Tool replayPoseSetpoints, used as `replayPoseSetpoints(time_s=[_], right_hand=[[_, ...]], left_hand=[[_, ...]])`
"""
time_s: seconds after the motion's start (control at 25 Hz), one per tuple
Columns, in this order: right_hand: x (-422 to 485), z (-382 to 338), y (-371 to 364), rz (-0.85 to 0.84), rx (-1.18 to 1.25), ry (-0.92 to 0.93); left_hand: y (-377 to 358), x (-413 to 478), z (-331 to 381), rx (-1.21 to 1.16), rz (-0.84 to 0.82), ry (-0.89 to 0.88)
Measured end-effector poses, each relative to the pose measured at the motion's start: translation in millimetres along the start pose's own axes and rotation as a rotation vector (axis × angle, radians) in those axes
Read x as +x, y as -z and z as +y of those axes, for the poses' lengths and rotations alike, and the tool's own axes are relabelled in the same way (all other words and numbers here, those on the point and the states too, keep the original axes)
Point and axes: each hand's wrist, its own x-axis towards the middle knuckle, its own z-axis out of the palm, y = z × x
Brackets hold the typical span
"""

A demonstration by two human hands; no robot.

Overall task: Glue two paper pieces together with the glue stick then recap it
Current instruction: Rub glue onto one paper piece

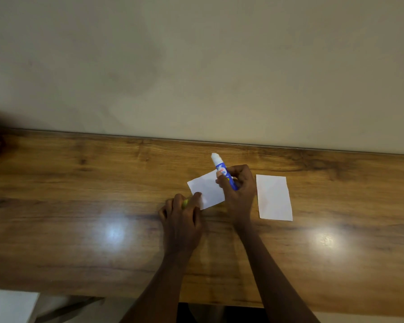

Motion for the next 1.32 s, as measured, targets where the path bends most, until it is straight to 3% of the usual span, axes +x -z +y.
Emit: replayPoseSetpoints(time_s=[0.12,0.28,0.44,0.56,0.68,0.8,0.96,1.04,1.2,1.32], right_hand=[[-9,-1,-11,-0.138,-0.139,-0.069],[-14,-1,-14,-0.270,-0.330,0.003],[-17,-3,-12,-0.371,-0.346,-0.053],[-16,-13,-7,-0.363,-0.089,-0.113],[-7,-29,12,-0.241,0.242,-0.105],[6,-33,68,-0.065,0.343,-0.029],[15,-9,175,0.091,0.113,0.005],[12,5,211,0.076,0.002,-0.021],[10,28,244,0.001,-0.173,-0.002],[12,40,252,-0.012,-0.181,0.007]], left_hand=[[-1,-1,0,0.000,-0.020,0.005],[-2,0,1,-0.073,-0.005,0.011],[0,0,-3,-0.227,0.046,0.001],[6,-1,-6,-0.470,0.124,0.027],[18,5,0,-0.622,0.183,0.127],[14,9,48,-0.645,0.117,0.029],[-29,-7,151,-0.470,-0.217,-0.199],[-55,-27,186,-0.337,-0.296,-0.285],[-83,-57,218,-0.189,-0.233,-0.445],[-89,-57,223,-0.003,-0.255,-0.438]])
